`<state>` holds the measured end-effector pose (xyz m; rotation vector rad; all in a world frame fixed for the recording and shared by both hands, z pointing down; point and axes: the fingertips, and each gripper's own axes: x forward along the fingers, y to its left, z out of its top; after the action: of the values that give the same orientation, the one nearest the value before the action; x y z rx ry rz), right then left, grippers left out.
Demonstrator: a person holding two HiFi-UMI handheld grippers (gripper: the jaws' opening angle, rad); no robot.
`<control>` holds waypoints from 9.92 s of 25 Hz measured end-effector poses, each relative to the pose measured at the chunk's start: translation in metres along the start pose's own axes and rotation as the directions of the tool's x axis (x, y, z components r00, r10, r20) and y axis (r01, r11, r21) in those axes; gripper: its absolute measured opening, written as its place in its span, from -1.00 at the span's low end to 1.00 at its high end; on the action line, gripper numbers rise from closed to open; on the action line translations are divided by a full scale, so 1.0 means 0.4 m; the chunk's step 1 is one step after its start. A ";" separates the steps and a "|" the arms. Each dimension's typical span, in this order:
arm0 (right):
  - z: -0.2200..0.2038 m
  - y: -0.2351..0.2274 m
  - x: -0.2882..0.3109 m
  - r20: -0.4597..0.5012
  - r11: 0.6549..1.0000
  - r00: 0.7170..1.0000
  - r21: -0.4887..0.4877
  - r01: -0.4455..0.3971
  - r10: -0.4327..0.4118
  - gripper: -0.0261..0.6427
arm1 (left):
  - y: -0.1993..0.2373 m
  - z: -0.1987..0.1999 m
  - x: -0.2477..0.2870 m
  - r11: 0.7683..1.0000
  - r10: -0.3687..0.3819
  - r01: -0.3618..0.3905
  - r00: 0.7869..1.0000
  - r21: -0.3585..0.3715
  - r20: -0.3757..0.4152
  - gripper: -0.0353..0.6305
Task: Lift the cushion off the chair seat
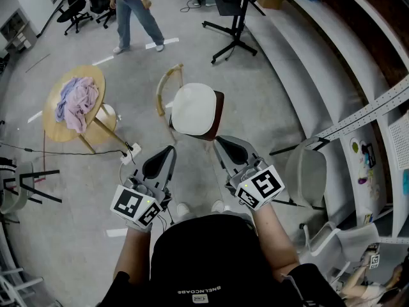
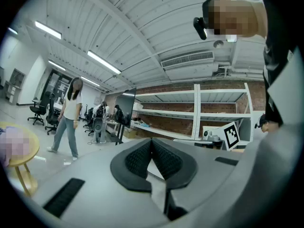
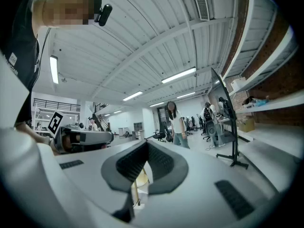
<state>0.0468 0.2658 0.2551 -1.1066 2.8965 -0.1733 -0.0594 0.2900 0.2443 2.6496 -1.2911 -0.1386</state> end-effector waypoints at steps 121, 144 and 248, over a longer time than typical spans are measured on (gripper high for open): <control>-0.675 -0.694 0.676 -0.576 0.955 0.783 0.287 -0.075 0.234 -0.89 | 0.870 -1.457 0.412 0.548 0.227 -0.693 0.662 -0.468 -0.715 -0.08; -0.684 -0.723 0.609 -0.594 0.953 0.777 0.302 -0.022 0.206 -0.89 | 0.883 -1.541 0.452 0.456 0.259 -0.794 0.549 -0.401 -0.795 -0.14; 0.159 -0.824 0.707 -0.051 0.999 0.999 0.040 -0.008 0.010 -0.89 | 0.668 0.153 0.878 0.980 0.185 -0.169 0.968 0.105 -0.171 -0.82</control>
<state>0.0589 -0.1724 0.2321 -1.0992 2.9287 -0.2613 -0.0589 -0.1556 0.2407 2.5319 -1.4942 0.1851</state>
